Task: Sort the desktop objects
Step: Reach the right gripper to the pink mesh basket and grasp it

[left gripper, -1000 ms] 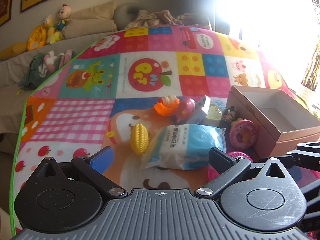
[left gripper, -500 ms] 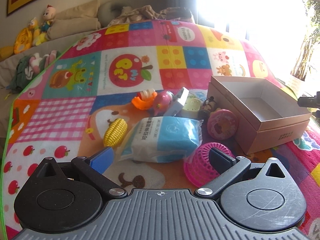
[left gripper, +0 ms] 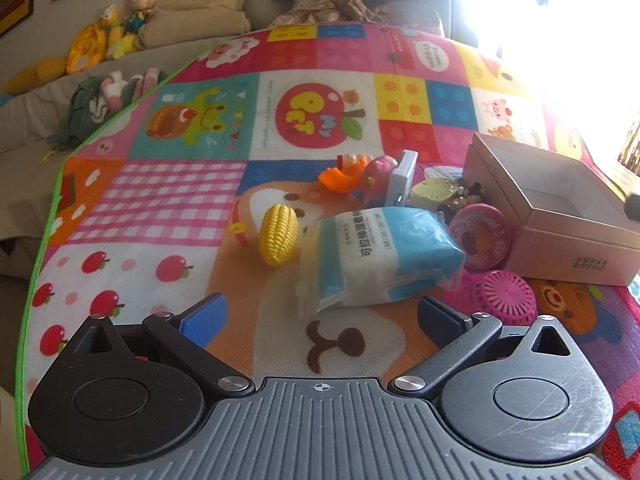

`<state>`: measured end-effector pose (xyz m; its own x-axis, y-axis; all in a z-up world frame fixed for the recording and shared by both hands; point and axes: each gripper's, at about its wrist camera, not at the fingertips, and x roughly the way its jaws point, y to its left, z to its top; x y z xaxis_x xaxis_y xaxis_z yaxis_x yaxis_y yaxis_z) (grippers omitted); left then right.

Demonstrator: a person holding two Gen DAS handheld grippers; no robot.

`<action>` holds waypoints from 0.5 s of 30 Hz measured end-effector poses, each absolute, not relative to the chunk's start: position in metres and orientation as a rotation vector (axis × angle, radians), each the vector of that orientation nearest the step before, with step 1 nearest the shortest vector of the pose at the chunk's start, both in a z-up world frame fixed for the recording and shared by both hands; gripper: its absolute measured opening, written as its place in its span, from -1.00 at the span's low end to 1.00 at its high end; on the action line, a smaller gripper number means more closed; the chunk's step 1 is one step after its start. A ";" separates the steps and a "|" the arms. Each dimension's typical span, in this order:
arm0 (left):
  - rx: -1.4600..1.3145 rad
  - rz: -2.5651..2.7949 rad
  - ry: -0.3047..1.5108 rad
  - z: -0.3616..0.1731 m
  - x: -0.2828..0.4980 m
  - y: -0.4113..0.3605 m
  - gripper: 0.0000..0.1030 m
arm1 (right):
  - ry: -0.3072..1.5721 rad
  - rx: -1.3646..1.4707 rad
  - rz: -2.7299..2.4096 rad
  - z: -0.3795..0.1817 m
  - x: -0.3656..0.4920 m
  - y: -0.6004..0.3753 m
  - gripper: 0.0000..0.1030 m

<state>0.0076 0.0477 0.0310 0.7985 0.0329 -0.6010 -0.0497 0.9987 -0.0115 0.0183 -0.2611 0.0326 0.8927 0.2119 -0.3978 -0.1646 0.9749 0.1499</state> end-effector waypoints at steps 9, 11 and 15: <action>-0.071 0.094 0.599 0.048 -0.002 0.066 1.00 | 0.594 -0.192 0.580 0.007 -0.015 -0.130 0.94; -0.068 0.092 0.589 0.052 -0.005 0.070 1.00 | 0.614 -0.213 0.587 -0.001 -0.007 -0.114 0.81; -0.046 0.064 0.579 0.053 -0.010 0.074 1.00 | 0.646 -0.239 0.547 -0.008 0.005 -0.105 -0.02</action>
<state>-0.0103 0.0736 0.0534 0.8351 0.0476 -0.5480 -0.0737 0.9969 -0.0257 0.0046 -0.1045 -0.0080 0.6640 0.4066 -0.6276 -0.5516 0.8329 -0.0439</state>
